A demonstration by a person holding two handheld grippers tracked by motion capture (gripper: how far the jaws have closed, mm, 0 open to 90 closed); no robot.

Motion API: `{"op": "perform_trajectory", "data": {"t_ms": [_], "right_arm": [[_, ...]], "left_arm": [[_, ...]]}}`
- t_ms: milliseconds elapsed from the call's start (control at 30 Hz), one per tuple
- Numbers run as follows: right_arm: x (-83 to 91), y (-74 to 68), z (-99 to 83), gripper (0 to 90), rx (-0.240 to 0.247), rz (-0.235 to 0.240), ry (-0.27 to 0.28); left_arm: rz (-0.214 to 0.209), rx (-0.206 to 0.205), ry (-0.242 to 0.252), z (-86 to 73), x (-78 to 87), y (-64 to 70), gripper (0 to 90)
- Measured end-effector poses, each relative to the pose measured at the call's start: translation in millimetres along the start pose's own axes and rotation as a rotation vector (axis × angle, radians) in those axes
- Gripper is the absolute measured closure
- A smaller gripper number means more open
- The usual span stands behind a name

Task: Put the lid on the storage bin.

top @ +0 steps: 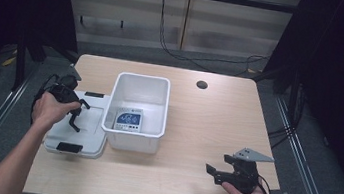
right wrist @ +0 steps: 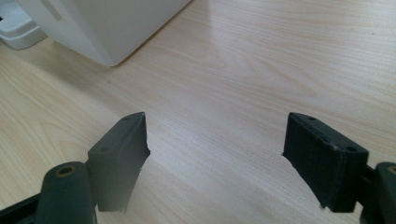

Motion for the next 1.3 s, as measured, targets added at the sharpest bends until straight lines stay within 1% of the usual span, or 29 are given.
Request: {"op": "perform_trajectory", "data": {"t_ms": [67, 167, 200, 233, 267, 300, 333, 433, 467, 533, 733, 900, 933, 967, 1067, 1167, 1200, 1233, 1267, 1300], "right_arm": [[0.0, 0.1, -0.1, 21.1, 0.000, 0.000, 0.000], [0.1, 0.3, -0.2, 21.0, -0.003, -0.001, -0.004], [0.0, 0.4, -0.2, 21.0, -0.004, 0.000, -0.004], [-0.3, 0.3, -0.3, 21.0, -0.004, 0.003, -0.005], [-0.4, 0.2, -0.3, 21.0, -0.005, 0.003, -0.004], [-0.6, 0.3, -0.3, 21.0, -0.005, 0.002, -0.005], [-0.8, 0.5, -0.3, 21.0, -0.005, 0.002, -0.006], [-0.8, 0.6, -0.4, 21.0, -0.007, 0.002, -0.007], [-0.7, 0.5, -0.4, 20.9, -0.007, 0.002, -0.006], [-0.8, 0.6, -0.5, 20.7, -0.009, 0.001, -0.008], [-0.8, 0.7, -0.5, 20.7, -0.009, -0.003, -0.006], [-1.0, 0.7, -0.7, 20.5, -0.009, -0.005, -0.008], [-1.1, 0.7, -0.7, 20.4, -0.010, -0.005, -0.008], [-1.2, 0.7, -0.7, 20.3, -0.011, -0.005, -0.010], [-1.3, 0.6, -0.7, 20.3, -0.010, -0.007, -0.009], [-1.4, 0.7, -0.8, 20.2, -0.010, -0.008, -0.008], [-1.4, 0.7, -0.8, 20.2, -0.010, -0.008, -0.009], [-1.4, 0.7, -0.8, 20.2, -0.010, -0.008, -0.009], [-1.4, 0.6, -0.9, 20.2, -0.009, -0.009, -0.009], [-1.4, 0.6, -0.9, 20.2, -0.009, -0.009, -0.009]], "left_arm": [[0.004, -0.002, -0.015, 0.6, -1.2, 1.7, 79.4], [0.000, 0.008, -0.019, 1.6, -2.2, 3.7, 80.0], [0.005, 0.011, -0.018, 2.0, -2.4, 4.0, 80.0], [0.009, 0.009, -0.034, 2.9, -4.0, 5.0, 80.1], [0.005, 0.017, -0.035, 3.4, -4.4, 5.8, 80.5], [0.012, 0.021, -0.036, 4.0, -4.6, 6.0, 80.9], [0.002, 0.022, -0.044, 4.4, -4.8, 6.4, 81.3], [-0.009, 0.035, -0.045, 5.4, -4.2, 9.3, 82.7], [-0.004, 0.038, -0.045, 5.4, -3.8, 10.3, 83.0], [0.000, 0.039, -0.052, 6.2, -3.6, 11.7, 83.2], [0.017, 0.021, -0.065, 7.7, -2.4, 16.1, 84.1], [0.024, 0.023, -0.071, 7.6, -1.4, 17.6, 84.7], [0.021, 0.029, -0.070, 7.9, 0.4, 17.8, 84.7], [0.024, 0.023, -0.069, 8.1, 2.3, 17.3, 84.7], [0.026, 0.030, -0.060, 8.7, 8.5, 17.3, 84.8], [0.026, 0.024, -0.057, 9.3, 15.8, 16.5, 84.8], [0.030, 0.024, -0.046, 9.1, 17.4, 16.5, 84.8], [0.030, 0.024, -0.046, 9.1, 17.4, 16.5, 84.7], [0.024, 0.016, -0.047, 9.2, 21.6, 15.8, 84.8], [0.022, 0.019, -0.043, 9.1, 23.0, 15.5, 84.8]]}}
Point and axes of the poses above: each handheld gripper's, and its own axes: x roughly backward along the jaws, z roughly out of its top, y roughly to its right, the point moved 2 cm from there along -x, roughly forward along the jaws, and after that the axes turned 6 degrees about z, right-handed, at the moved point
